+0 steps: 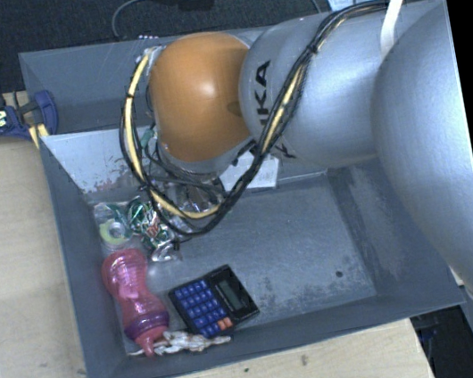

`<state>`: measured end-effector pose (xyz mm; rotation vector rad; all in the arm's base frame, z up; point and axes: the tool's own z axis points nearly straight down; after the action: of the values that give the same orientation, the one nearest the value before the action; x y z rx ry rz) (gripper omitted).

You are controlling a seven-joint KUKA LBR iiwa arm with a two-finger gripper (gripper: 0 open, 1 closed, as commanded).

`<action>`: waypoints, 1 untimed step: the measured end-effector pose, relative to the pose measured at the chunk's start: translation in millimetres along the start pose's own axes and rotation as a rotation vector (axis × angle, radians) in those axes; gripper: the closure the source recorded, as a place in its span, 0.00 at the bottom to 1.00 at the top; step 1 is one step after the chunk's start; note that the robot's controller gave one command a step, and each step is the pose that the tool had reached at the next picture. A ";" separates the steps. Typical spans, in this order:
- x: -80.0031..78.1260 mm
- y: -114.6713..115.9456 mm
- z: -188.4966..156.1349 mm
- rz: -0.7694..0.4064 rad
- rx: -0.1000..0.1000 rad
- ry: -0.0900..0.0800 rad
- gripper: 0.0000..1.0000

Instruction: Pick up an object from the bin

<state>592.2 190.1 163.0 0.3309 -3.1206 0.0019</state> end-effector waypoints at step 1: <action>1.4 1.0 27.7 0.022 -0.004 -0.021 0.00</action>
Offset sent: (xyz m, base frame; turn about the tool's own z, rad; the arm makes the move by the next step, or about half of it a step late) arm -0.0011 -0.0532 -0.0800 0.0060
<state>590.5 190.8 135.3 0.2988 -3.1443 -0.0070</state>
